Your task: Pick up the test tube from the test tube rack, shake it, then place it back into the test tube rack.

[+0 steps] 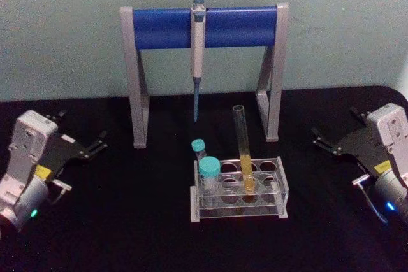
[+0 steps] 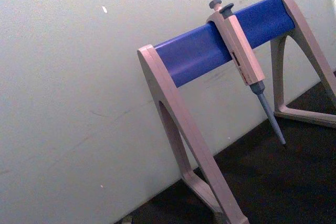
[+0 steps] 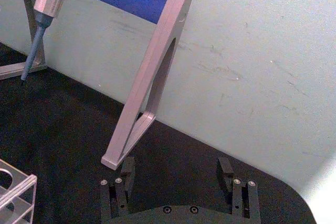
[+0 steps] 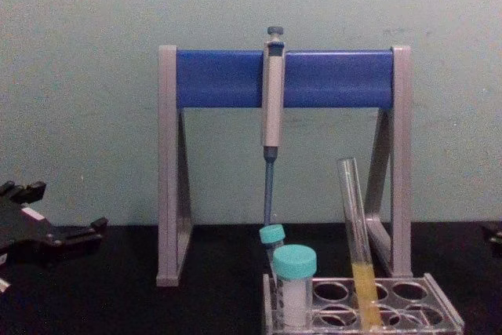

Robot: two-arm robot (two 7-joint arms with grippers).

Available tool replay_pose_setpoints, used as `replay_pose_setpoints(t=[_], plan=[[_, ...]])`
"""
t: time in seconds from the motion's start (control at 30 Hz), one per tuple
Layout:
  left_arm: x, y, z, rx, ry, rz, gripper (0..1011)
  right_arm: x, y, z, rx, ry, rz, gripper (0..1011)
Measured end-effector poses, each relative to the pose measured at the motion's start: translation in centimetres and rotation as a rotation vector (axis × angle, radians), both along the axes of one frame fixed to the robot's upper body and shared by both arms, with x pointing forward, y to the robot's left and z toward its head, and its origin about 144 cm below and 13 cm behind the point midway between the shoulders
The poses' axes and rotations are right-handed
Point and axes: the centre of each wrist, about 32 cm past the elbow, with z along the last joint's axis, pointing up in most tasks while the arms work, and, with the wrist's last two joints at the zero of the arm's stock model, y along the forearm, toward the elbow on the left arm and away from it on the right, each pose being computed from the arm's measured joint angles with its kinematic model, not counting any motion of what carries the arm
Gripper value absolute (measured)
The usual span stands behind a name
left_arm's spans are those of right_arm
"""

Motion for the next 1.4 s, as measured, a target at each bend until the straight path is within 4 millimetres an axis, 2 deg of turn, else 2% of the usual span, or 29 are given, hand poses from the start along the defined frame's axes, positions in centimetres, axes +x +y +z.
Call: replay_pose_setpoints(t=[1.4], plan=[[0.0,0.0,0.0,0.0,0.0,0.0,1001,0.0,0.0,0.0,0.0,0.0,0.0,1000]])
